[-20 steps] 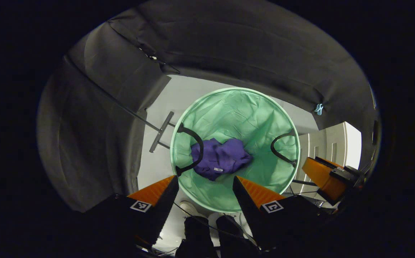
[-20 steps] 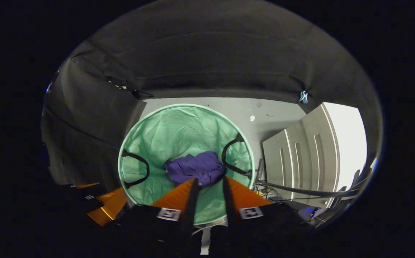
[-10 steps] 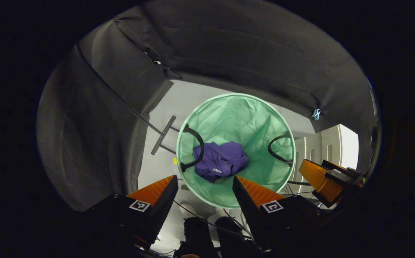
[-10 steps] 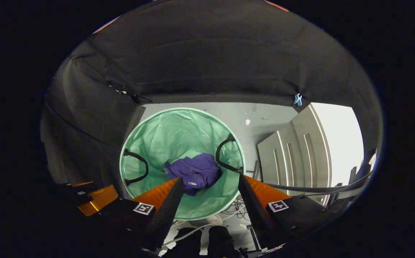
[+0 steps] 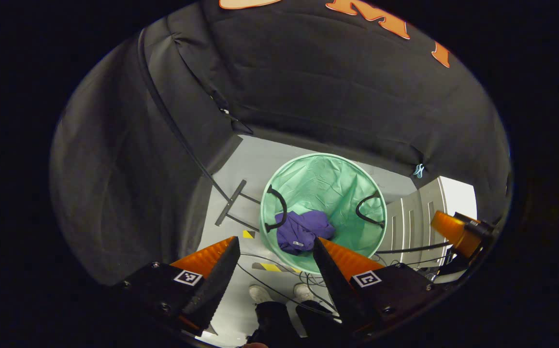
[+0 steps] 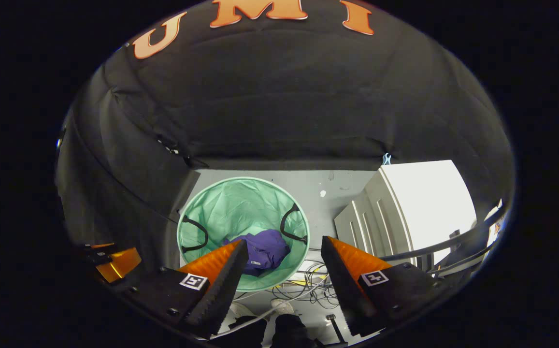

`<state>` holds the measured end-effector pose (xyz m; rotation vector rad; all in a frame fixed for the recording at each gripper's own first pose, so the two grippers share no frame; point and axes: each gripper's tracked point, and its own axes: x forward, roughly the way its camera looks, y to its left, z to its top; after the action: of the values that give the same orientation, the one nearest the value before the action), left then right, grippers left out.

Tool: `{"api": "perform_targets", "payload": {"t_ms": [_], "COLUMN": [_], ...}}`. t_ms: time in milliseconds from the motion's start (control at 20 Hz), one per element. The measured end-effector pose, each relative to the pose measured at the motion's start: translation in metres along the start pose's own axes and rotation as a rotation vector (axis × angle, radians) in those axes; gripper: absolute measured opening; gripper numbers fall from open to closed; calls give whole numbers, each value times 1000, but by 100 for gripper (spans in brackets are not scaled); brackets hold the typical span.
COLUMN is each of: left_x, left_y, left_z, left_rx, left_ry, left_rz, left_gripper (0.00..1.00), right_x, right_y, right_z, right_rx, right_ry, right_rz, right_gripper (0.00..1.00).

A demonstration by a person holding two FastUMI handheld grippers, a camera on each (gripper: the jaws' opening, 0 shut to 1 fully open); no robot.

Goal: Grasp the clothes on the hanger with both hands and then place them into the laundry hamper below.

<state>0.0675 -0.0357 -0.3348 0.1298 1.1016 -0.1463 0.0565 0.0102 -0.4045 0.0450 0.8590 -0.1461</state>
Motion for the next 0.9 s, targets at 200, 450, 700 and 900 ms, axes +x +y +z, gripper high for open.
{"api": "perform_targets", "payload": {"t_ms": [200,450,700,900], "left_x": [-36,-84,-138,-200], "left_y": [15,30,58,76], "left_z": [-25,-17,36,69], "left_rx": [-9,-26,-83,-164], "left_ry": [9,-63,-289,-471], "left_rz": [-19,-35,41,63], "left_gripper": [98,98,98,98], "right_x": [-41,-89,-147,-187], "right_y": [-11,-26,-35,-25], "right_z": [4,26,59,77], "right_rx": [-58,-94,-79,-37], "right_ry": [-67,-159,-277,-373], "right_rz": [9,28,8,23], "right_gripper": [100,99,98,98]}}
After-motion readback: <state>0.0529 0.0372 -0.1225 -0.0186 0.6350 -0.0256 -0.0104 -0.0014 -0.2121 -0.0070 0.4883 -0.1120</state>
